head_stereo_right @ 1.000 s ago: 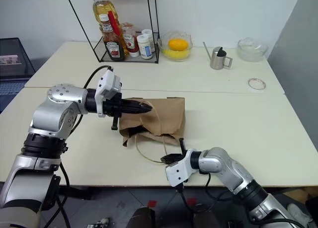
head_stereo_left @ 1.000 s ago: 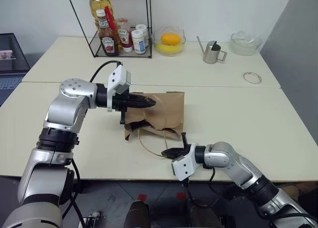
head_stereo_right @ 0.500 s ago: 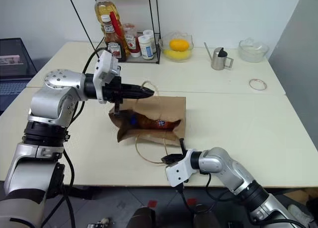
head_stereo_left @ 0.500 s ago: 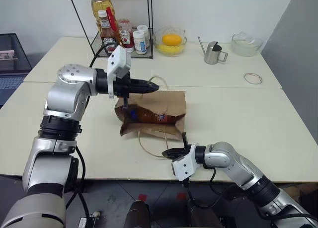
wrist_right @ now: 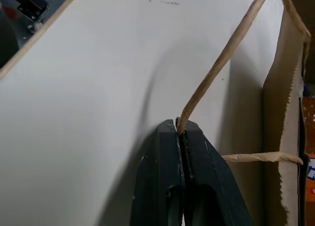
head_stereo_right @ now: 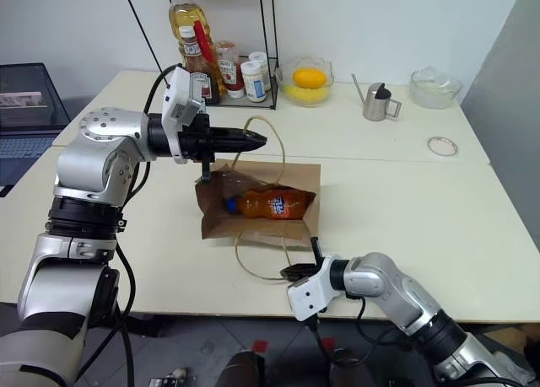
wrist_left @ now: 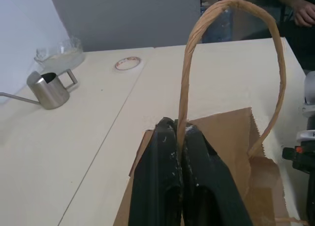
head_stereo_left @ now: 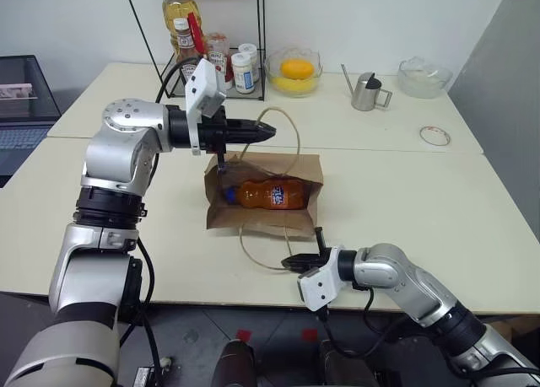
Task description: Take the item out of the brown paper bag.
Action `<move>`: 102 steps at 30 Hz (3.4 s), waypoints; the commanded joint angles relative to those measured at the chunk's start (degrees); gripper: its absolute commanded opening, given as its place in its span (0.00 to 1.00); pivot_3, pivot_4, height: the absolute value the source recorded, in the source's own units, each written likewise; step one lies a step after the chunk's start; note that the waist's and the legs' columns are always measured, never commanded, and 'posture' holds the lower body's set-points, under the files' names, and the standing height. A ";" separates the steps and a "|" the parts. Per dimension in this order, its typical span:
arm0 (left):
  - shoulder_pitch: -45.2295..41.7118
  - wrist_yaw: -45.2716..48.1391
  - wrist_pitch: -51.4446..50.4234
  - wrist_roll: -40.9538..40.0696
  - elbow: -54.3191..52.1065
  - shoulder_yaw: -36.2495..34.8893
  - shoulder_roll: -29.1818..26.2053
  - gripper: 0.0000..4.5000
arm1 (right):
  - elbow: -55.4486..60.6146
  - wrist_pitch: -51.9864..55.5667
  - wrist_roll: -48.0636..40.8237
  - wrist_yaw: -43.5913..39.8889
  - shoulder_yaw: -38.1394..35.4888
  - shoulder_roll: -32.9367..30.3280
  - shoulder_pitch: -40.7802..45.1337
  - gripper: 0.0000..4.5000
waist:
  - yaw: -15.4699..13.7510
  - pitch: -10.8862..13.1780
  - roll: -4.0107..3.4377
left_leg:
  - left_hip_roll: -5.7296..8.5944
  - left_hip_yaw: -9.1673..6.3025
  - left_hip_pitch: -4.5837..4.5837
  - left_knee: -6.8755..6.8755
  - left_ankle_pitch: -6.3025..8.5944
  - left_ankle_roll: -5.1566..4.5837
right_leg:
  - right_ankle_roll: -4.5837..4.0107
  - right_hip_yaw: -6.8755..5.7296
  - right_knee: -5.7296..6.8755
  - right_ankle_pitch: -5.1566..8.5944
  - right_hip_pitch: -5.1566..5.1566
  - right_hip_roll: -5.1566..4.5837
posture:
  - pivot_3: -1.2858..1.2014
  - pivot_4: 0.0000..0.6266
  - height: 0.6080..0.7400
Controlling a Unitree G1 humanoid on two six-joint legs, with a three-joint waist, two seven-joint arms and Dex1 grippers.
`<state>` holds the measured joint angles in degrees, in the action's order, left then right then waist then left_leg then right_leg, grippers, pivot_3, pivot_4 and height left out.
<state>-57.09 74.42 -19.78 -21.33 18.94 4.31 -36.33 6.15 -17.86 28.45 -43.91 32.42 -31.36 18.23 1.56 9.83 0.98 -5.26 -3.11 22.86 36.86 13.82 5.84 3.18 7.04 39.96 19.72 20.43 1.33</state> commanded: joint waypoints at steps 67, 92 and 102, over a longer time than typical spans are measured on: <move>-0.85 3.35 -1.89 -1.76 -1.68 -1.23 1.57 0.00 | 8.51 41.43 3.48 -1.52 2.62 13.04 24.81 0.55 | 0.28 0.71 0.17 | 0.08 -0.07 0.63 -0.03 -0.11 0.20 | 0.09 -0.04 0.19 0.05 0.87 -0.09 | 0.52 0.24 1.00; -5.34 -0.45 -1.40 -1.24 3.86 -3.33 2.73 0.00 | 5.68 33.89 12.18 2.66 4.08 13.75 18.86 0.55 | 0.32 0.71 0.17 | 0.09 -0.16 0.91 0.02 -0.12 0.22 | 0.08 -0.15 0.19 0.05 1.02 -0.10 | 0.52 0.24 1.00; -2.19 0.56 -7.44 -3.66 -3.77 -3.56 1.61 0.00 | 2.64 33.87 11.63 3.16 2.86 15.62 21.78 0.55 | 0.38 0.71 0.17 | 0.09 -0.18 0.93 0.02 -0.13 0.24 | 0.08 -0.17 0.19 0.05 1.03 -0.12 | 0.52 0.24 1.00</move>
<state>-59.15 74.68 -26.35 -23.45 18.33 1.92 -34.12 8.30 16.55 39.80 -41.14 37.08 -16.66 37.79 1.94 10.54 1.15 -5.18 -3.29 23.79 36.88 13.68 6.08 3.26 6.87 40.16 19.77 21.46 1.21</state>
